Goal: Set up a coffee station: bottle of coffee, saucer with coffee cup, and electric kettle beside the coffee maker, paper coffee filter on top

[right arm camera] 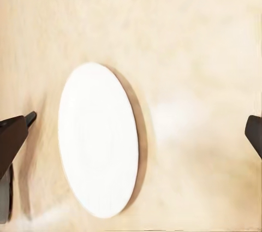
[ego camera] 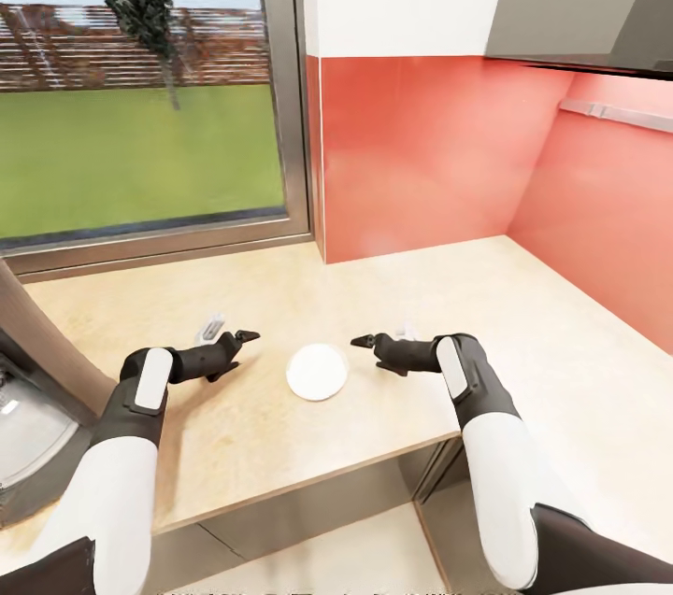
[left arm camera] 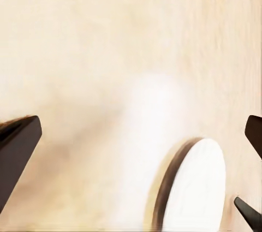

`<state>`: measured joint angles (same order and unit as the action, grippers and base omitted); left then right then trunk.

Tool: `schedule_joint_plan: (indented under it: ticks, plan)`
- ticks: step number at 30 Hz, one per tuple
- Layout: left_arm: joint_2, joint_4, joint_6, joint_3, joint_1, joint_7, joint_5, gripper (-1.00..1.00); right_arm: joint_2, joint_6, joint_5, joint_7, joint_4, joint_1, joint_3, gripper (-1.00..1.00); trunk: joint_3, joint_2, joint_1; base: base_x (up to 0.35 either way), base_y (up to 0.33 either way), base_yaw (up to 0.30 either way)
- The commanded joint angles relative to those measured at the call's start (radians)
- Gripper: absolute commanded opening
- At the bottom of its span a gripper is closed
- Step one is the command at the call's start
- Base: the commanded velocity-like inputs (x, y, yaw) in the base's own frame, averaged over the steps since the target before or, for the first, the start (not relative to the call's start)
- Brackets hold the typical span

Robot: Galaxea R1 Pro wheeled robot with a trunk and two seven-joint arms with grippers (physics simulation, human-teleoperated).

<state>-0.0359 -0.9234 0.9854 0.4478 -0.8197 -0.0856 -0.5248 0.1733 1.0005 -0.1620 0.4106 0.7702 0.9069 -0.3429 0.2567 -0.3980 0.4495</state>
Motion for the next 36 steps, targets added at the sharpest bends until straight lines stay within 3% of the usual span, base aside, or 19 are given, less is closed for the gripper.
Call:
schedule_joint_plan:
  ticks: [1,5,8,12,20,28,36]
  plan:
    - [-0.001,0.0,0.006,0.005,-0.001,-0.006,0.028,1.0,0.001,0.006,0.001,0.003,0.0,0.001,-0.005,1.0,0.002,-0.002,0.001,-0.115,0.134,0.0]
    - [-0.002,0.0,0.006,0.005,0.0,-0.006,0.028,1.0,0.001,0.006,0.001,0.003,-0.019,0.0,-0.004,1.0,0.002,-0.002,0.001,-0.123,0.153,0.0]
    - [-0.005,0.0,0.006,0.004,0.001,-0.006,0.028,1.0,0.001,0.005,0.001,0.004,-0.047,0.0,0.041,1.0,0.002,-0.002,0.001,-0.014,0.017,0.0]
    - [-0.018,0.0,0.005,0.003,0.003,-0.006,0.028,1.0,0.001,0.004,0.001,0.005,-0.061,0.0,0.059,1.0,0.002,-0.002,0.001,-0.003,0.003,0.0]
    - [-0.043,0.001,0.003,0.002,0.002,-0.008,0.029,1.0,0.001,0.004,0.001,0.007,-0.065,0.0,0.062,1.0,0.002,-0.002,0.001,0.073,0.0,0.0]
    - [-0.046,0.002,-0.018,-0.022,0.004,-0.008,0.028,1.0,0.001,0.004,0.001,0.007,-0.071,0.0,0.062,1.0,0.002,-0.002,0.001,0.103,0.0,0.0]
    - [-0.063,0.089,-0.058,-0.051,0.002,-0.008,0.018,1.0,0.001,0.004,0.0,0.017,-0.102,0.0,0.062,1.0,0.002,-0.002,0.001,0.003,0.0,0.0]
